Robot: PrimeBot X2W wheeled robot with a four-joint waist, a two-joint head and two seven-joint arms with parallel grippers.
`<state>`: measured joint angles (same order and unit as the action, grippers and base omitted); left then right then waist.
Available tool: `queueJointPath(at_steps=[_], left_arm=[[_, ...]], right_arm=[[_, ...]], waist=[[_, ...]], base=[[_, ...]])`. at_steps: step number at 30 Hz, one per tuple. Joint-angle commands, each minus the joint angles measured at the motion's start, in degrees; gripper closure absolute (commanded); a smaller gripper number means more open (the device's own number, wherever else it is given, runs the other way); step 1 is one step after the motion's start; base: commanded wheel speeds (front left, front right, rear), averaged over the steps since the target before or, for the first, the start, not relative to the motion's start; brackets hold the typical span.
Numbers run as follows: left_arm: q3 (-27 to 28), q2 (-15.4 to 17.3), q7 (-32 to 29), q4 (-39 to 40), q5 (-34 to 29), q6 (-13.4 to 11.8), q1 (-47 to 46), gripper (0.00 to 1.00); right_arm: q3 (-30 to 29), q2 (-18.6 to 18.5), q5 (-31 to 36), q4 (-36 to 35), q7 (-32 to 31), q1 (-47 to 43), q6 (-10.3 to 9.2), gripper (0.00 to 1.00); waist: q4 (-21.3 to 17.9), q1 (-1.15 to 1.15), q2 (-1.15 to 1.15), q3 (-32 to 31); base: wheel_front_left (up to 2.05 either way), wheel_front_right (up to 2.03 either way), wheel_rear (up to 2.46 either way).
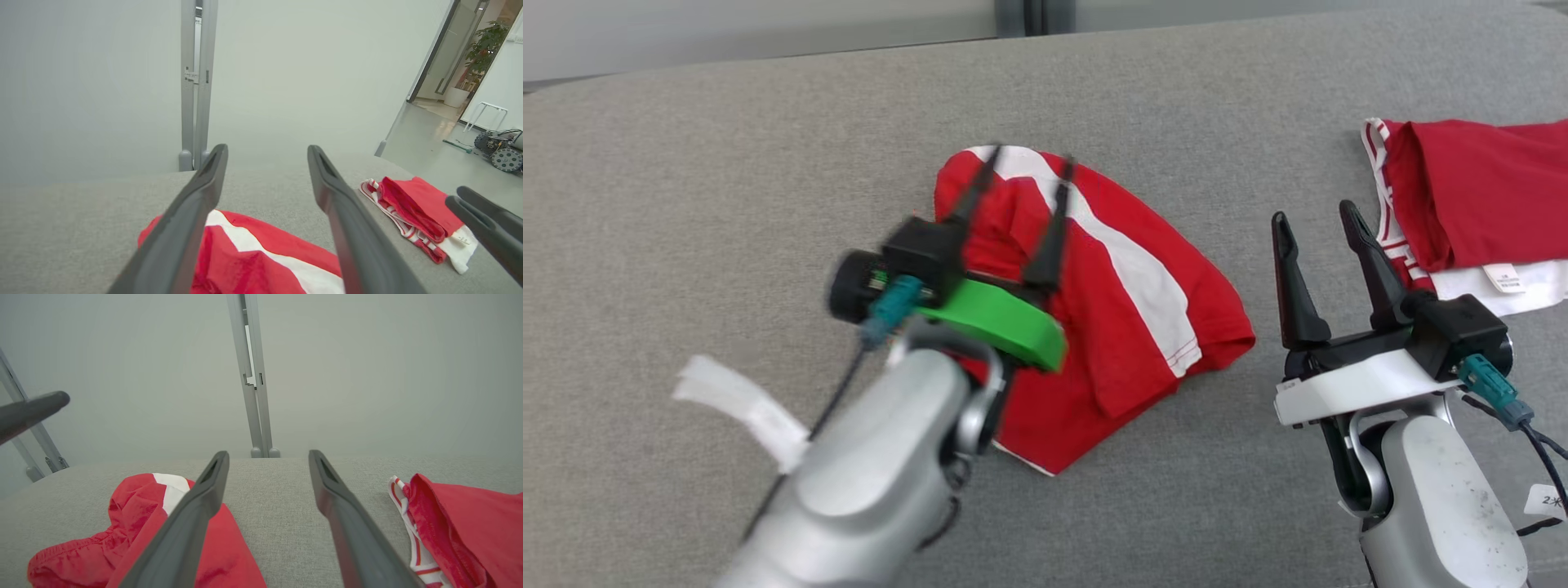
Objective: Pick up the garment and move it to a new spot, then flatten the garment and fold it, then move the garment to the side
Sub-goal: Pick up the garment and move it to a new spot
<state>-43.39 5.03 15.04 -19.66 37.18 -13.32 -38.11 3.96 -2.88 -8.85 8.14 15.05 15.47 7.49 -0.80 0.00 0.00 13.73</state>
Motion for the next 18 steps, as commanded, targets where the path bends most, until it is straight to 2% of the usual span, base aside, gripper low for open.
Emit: queueJointPath(at_steps=[1,4,9,13,18], left_arm=[[2.71,2.05,0.13,1.53,-2.48,0.5,1.69,0.0],[7.98,4.87,0.14,5.03,-6.98,2.21,4.28,0.0],[15.73,8.5,0.15,9.61,-12.38,6.97,11.94,0.0],[21.08,8.1,0.15,12.16,-15.54,9.8,19.07,0.0],[27.56,4.59,0.15,13.44,-18.49,11.74,26.54,0.0]], right_arm=[[0.03,-0.09,0.38,0.31,0.16,-0.82,0.0,0.0],[0.64,-0.15,0.28,0.81,0.16,-1.43,0.0,0.0],[1.23,-0.2,-0.07,1.43,0.16,-2.92,0.0,0.0],[1.69,-0.19,-0.33,1.82,0.17,-4.28,0.0,0.0],[2.57,-0.15,-0.53,2.39,0.17,-5.85,0.0,0.0]], waist=[[1.24,0.0,0.0,-1.24],[1.99,0.0,0.0,-1.97],[2.82,0.0,0.0,-3.27],[3.01,0.0,0.0,-3.98],[2.82,0.0,0.0,-4.5]], base=[[0.0,0.0,0.0],[0.0,0.0,0.0],[0.0,0.0,0.0],[0.0,0.0,0.0],[0.0,0.0,0.0]])
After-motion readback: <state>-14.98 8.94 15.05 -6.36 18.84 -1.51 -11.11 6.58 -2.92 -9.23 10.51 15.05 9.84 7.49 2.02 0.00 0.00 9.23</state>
